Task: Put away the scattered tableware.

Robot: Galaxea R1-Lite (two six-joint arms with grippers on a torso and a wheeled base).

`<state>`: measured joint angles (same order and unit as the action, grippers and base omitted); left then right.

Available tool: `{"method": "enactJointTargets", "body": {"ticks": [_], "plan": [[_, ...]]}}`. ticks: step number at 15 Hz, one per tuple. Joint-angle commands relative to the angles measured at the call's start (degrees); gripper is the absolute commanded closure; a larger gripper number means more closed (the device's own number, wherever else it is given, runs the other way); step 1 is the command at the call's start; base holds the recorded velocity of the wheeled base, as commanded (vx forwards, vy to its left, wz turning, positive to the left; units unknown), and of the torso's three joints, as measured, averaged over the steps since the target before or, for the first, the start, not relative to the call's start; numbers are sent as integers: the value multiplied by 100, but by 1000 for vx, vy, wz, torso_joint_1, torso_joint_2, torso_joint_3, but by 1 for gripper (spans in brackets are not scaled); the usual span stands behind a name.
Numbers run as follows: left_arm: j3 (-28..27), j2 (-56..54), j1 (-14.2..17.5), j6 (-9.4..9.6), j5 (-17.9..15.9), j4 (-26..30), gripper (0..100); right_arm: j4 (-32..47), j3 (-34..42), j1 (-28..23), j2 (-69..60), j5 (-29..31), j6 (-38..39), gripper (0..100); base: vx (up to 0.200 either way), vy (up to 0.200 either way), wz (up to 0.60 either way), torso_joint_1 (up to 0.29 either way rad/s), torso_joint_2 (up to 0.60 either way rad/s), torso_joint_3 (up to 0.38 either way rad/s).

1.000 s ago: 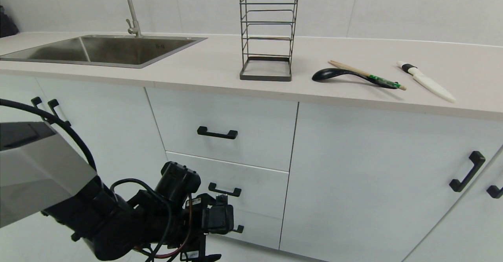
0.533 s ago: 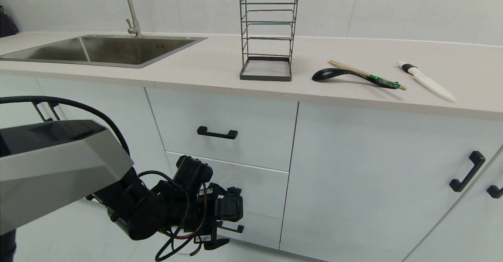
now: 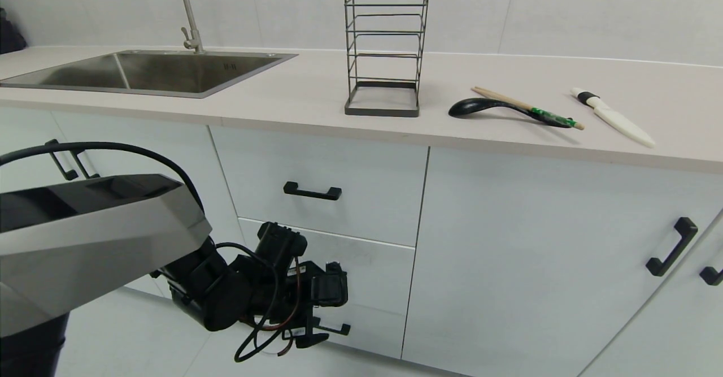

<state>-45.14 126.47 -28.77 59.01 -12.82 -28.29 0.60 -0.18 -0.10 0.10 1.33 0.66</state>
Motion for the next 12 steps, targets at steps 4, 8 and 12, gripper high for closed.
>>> {"method": "enactJointTargets", "body": {"ticks": [4,8,12], "plan": [[-416,344,117,22,-1,-9,0,2,1,1,8,-1,4,100,0,0,0,0,0,0],[-557,493,161,31,-1,-9,0,2,1,1,8,-1,4,100,0,0,0,0,0,0],[-601,713,161,31,-1,-141,0,2,1,1,8,-1,4,100,0,0,0,0,0,0]]}}
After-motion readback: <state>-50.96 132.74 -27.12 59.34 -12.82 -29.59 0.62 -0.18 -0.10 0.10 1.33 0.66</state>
